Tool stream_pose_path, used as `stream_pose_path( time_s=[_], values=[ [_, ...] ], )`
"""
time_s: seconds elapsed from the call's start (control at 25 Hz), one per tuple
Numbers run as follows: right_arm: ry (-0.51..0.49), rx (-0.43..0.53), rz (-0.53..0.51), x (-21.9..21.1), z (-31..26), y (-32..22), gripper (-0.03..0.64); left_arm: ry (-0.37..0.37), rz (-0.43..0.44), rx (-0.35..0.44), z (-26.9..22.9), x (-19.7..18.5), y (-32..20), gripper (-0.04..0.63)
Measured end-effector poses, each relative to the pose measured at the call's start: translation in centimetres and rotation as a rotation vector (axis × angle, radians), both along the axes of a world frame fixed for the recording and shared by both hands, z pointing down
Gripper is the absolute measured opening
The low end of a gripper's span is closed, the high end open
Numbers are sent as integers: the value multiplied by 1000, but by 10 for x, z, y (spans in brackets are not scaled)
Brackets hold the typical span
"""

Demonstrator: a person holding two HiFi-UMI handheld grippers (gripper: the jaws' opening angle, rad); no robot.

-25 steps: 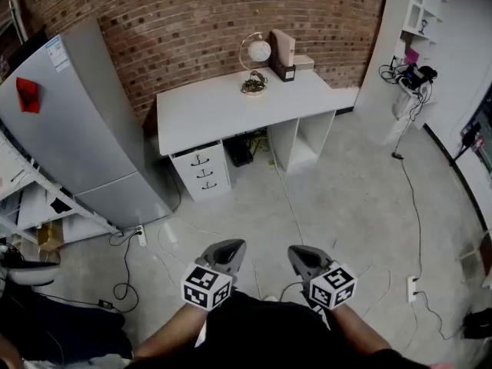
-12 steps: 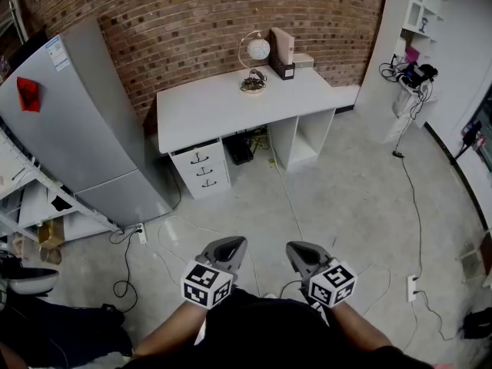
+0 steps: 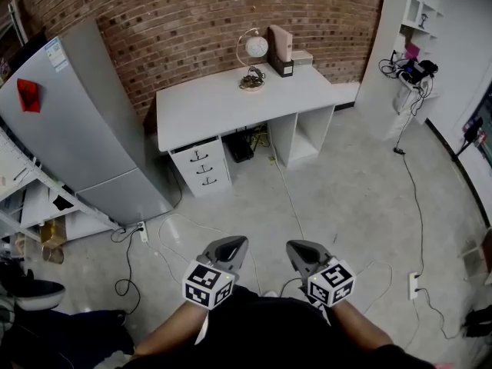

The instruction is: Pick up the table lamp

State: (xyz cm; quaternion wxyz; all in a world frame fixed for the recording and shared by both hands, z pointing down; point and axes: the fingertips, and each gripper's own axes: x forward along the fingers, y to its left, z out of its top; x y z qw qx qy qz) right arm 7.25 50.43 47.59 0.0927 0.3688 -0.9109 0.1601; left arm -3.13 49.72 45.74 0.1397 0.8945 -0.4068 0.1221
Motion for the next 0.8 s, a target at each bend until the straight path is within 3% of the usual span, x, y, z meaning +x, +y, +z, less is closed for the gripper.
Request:
stream_pose_path(
  time_s=[0.2, 0.44, 0.56, 0.8],
  values=[
    [-22, -6, 14, 7, 5, 2, 16, 6, -15, 15, 0, 4, 1, 6],
    [-71, 19, 21, 7, -5, -3, 139, -7, -23, 13, -2, 2, 4, 9],
    [-78, 44, 28, 6, -8, -6, 206, -17, -29, 12, 0, 1, 3, 86],
    [-54, 62, 49, 14, -7, -7, 294, -16, -22, 32, -2, 10, -5, 158]
  ],
)
